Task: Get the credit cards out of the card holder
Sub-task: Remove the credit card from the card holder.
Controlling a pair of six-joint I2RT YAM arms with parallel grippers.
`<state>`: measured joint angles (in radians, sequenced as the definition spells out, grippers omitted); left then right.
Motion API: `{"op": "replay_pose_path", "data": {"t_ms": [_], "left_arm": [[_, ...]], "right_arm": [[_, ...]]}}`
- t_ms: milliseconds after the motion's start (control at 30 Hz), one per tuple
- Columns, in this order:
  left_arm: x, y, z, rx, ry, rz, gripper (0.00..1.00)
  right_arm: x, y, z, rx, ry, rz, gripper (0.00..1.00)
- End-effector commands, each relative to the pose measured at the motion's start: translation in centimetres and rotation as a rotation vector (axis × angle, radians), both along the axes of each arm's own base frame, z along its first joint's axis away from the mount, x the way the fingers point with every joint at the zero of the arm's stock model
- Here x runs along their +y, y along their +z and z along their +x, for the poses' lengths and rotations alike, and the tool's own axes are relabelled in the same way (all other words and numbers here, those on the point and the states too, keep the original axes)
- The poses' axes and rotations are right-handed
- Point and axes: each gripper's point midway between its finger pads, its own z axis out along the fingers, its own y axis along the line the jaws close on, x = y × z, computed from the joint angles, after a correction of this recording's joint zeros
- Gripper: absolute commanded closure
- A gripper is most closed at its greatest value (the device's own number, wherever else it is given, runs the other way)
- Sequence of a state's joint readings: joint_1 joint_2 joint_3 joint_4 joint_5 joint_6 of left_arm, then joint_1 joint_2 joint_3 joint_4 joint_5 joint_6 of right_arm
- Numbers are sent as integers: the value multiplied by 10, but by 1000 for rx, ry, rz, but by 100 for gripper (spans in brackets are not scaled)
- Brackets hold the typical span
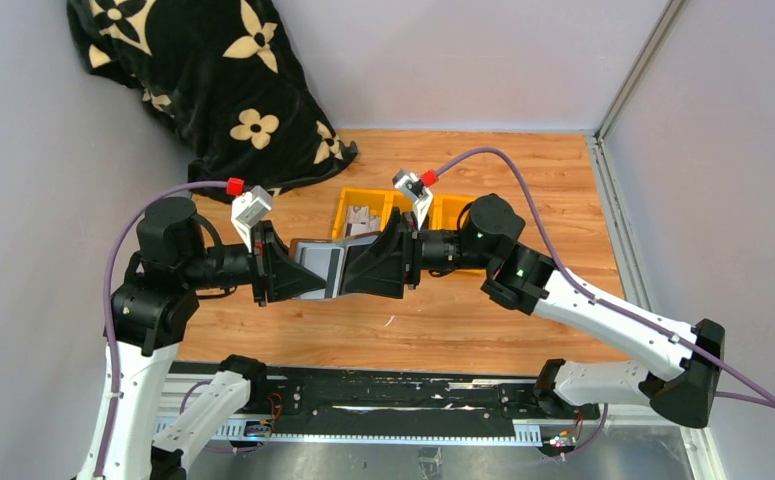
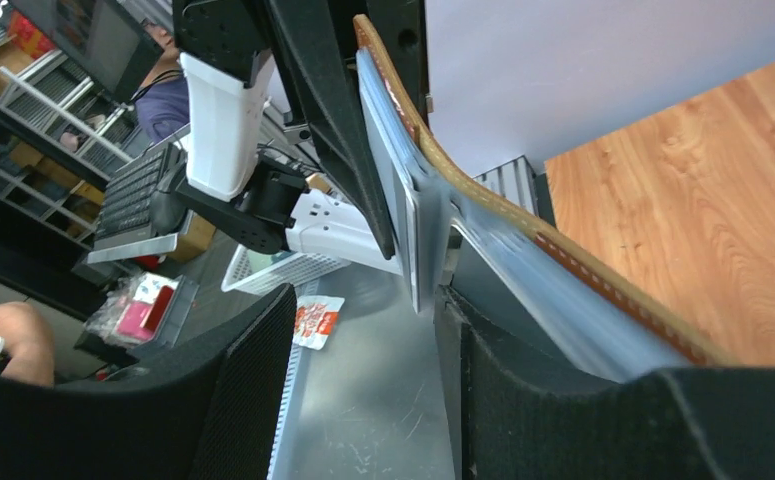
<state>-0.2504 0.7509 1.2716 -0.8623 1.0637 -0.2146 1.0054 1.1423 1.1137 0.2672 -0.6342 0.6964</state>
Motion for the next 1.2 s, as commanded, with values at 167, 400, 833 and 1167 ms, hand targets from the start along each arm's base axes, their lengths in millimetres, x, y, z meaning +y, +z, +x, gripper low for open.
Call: {"op": "replay_pose_path", "data": {"t_ms": [167, 400, 833, 1167], "left_arm": [[-5, 14, -20, 33, -118, -66, 100], [-6, 24, -34, 51, -193, -107, 99], [-7, 21, -37, 49, -212, -124, 86], [-6, 20, -41, 58, -236, -128, 73]], "right_arm": [[12, 9, -9, 8, 89, 48, 43], [19, 4, -4, 20, 90, 38, 44], [43, -2, 15, 137, 19, 46, 86], [46, -7, 9, 143, 49, 62, 100]]}}
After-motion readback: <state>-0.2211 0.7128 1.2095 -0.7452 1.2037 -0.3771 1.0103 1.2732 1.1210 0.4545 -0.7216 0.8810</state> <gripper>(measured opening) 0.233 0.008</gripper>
